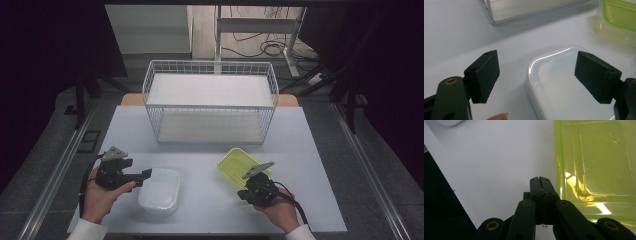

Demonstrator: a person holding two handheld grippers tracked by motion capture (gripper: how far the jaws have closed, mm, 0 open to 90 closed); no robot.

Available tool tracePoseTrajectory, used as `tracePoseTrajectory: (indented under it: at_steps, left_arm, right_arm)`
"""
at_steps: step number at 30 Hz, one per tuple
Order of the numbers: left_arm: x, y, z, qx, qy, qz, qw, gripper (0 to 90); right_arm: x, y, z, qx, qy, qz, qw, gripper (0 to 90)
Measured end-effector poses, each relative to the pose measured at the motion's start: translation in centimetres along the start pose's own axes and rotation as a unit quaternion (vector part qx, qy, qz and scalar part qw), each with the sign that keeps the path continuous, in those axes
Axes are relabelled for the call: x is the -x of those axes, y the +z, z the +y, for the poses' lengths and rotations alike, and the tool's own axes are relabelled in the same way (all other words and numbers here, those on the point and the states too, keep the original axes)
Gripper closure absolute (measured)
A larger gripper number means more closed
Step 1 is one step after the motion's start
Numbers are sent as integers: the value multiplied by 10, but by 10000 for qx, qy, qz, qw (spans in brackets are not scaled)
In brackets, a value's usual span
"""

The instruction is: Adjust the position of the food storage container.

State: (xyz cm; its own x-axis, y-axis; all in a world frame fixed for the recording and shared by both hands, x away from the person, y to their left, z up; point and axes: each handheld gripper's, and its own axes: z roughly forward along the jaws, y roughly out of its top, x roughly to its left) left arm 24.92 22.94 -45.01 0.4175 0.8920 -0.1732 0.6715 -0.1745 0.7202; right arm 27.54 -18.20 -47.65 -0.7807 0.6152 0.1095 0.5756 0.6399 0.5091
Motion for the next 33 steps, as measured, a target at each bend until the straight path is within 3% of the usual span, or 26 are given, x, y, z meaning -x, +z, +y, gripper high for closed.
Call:
tracePoseTrajectory:
  at_steps: [33]
  left_arm:
    - [-1, 1, -1, -61, 48, 17, 10000, 194]
  right_arm:
    - [28, -15, -12, 112, 294, -384, 9988, 891]
